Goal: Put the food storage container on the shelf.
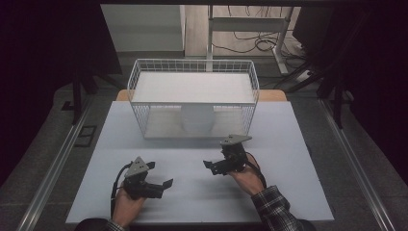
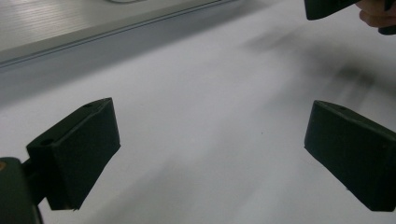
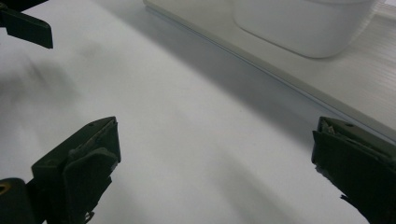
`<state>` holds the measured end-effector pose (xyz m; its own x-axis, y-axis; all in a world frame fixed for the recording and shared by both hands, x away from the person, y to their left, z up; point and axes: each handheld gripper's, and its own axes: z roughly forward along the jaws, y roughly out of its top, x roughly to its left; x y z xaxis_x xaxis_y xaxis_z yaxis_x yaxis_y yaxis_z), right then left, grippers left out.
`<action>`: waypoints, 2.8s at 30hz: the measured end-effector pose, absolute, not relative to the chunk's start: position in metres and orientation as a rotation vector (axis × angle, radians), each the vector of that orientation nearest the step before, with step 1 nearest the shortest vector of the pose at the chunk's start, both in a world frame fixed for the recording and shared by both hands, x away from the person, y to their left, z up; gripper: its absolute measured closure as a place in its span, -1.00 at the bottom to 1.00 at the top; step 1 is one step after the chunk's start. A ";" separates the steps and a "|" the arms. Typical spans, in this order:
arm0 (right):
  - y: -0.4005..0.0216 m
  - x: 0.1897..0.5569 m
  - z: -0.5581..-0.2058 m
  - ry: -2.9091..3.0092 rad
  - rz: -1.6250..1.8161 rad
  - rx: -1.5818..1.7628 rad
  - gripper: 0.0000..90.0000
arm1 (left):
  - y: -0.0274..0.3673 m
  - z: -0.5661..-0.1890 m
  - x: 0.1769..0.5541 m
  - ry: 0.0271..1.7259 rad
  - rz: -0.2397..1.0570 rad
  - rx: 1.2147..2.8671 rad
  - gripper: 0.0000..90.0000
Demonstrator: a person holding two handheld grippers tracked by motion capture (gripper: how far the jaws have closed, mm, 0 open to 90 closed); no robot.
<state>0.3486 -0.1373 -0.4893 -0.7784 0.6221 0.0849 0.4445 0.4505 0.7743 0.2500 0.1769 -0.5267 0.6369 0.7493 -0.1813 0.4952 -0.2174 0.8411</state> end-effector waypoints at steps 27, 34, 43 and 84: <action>-0.181 0.315 -0.482 2.410 1.181 0.956 -1.00 | 0.179 -0.524 0.250 1.012 0.338 1.893 -0.92; -0.197 0.308 -0.480 2.382 1.186 0.984 -1.00 | 0.182 -0.520 0.247 1.022 0.362 1.902 -0.92; -0.217 0.297 -0.480 2.345 1.178 1.023 -1.00 | 0.193 -0.516 0.238 1.041 0.401 1.904 -0.92; -0.283 0.253 -0.501 2.285 1.037 1.206 -0.99 | 0.233 -0.526 0.206 1.209 0.410 1.908 -0.93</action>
